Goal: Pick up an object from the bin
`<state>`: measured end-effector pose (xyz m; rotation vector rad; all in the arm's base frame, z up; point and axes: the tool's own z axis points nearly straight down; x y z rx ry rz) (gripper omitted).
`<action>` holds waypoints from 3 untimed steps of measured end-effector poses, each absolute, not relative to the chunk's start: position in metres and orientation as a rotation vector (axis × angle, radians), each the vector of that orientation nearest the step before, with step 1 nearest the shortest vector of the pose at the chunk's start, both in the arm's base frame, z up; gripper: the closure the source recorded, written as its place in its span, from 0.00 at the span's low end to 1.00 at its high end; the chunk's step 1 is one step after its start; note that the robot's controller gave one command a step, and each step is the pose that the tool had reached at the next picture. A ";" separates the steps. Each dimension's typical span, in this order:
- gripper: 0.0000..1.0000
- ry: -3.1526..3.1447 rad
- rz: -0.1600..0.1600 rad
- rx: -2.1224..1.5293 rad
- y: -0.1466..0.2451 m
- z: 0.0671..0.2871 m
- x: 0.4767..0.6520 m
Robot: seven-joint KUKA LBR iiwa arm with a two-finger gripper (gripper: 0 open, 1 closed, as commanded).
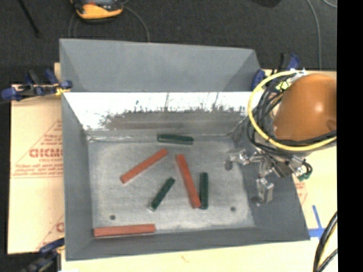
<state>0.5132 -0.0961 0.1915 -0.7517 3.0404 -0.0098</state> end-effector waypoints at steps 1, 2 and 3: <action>0.00 3.013 0.001 -0.890 -0.058 0.159 0.514; 0.00 2.946 -0.004 -1.071 -0.050 0.121 0.516; 0.00 2.924 0.003 -1.160 -0.020 0.119 0.504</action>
Offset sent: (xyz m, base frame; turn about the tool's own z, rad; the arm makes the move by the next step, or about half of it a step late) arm 0.0014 0.0512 -0.1044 -0.3088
